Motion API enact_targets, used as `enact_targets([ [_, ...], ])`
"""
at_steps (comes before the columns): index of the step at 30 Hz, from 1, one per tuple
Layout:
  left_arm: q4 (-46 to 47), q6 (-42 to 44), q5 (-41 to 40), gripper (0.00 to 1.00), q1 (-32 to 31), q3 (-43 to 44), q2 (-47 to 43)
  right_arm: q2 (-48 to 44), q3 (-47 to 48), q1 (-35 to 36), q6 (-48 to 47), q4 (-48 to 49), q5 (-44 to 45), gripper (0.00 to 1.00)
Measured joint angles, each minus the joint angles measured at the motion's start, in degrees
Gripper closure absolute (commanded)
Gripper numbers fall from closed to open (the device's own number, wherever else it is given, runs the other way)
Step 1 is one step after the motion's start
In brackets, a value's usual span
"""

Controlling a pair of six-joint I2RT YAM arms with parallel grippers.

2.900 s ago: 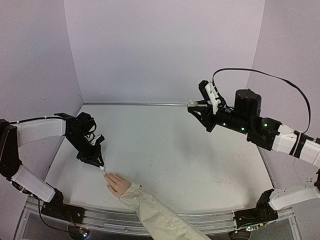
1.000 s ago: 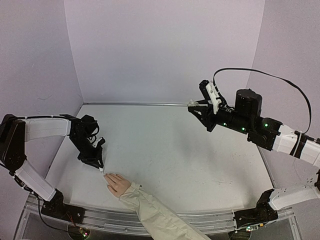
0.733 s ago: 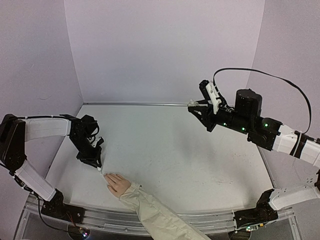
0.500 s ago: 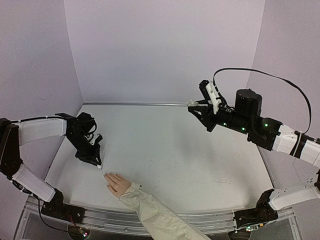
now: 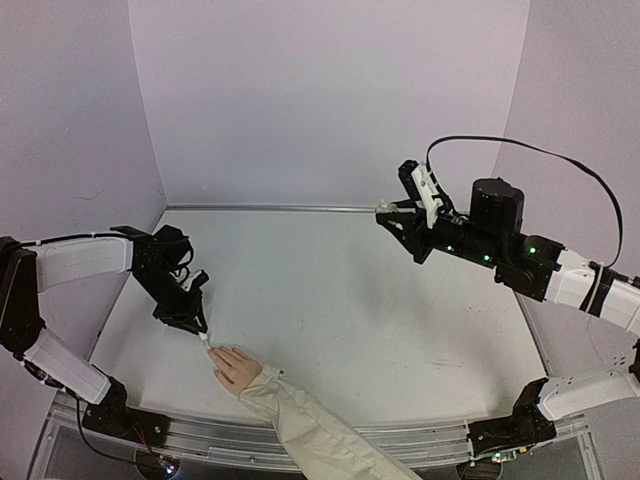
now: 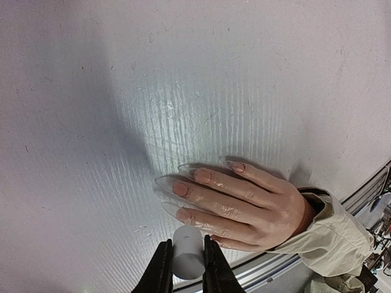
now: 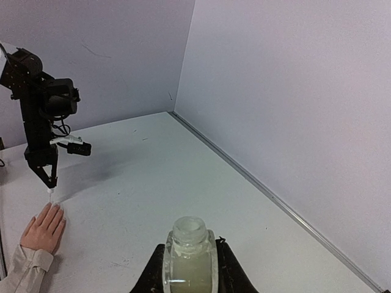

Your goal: Paint the nails

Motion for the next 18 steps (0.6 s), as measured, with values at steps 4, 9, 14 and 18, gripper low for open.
enact_targets([
  [4,0.0,0.0,-0.2,1.0,0.0,0.0,0.8,0.0,0.0,0.0,0.0,0.0,0.0,1.0],
  [9,0.0,0.0,-0.5,1.0,0.0,0.0,0.9,0.0,0.0,0.0,0.0,0.0,0.0,1.0],
  [14,0.1,0.1,-0.6,1.0,0.0,0.0,1.2,0.0,0.0,0.0,0.0,-0.1,0.0,1.0],
  [18,0.6,0.2,-0.6,1.0,0.0,0.0,2.0,0.0,0.0,0.0,0.0,-0.4,0.0,1.0],
])
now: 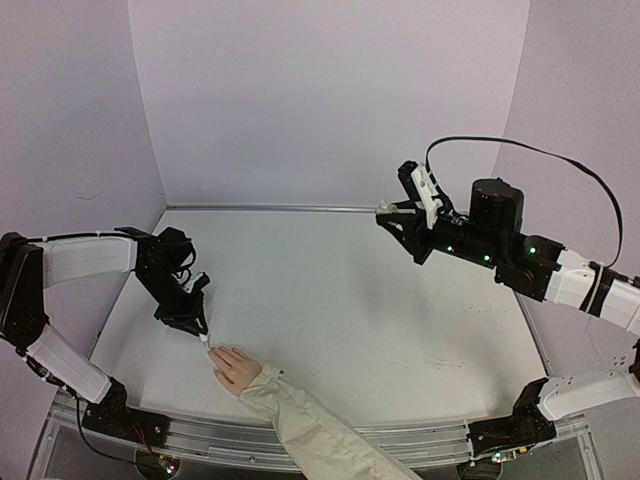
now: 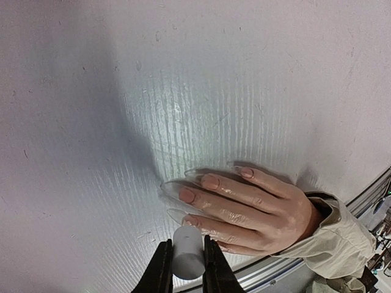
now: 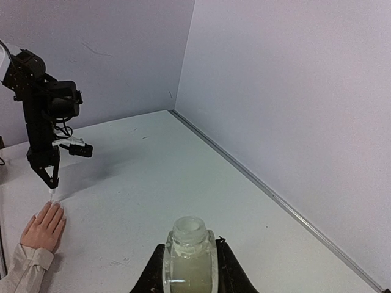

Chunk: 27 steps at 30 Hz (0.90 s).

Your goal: Paint the nails

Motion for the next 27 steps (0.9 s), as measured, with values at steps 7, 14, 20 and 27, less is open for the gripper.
enact_targets([
  [7,0.5,0.0,-0.1,1.0,0.0,0.0,0.7,0.0,0.0,0.0,0.0,-0.3,0.0,1.0],
  [14,0.5,0.0,-1.4,1.0,0.0,0.0,1.4,0.0,0.0,0.0,0.0,-0.4,0.0,1.0],
  [20,0.5,0.0,-2.7,1.0,0.0,0.0,1.6,0.0,0.0,0.0,0.0,-0.4,0.0,1.0],
  [27,0.5,0.0,-5.4,1.0,0.0,0.0,0.8,0.0,0.0,0.0,0.0,-0.4,0.0,1.0],
])
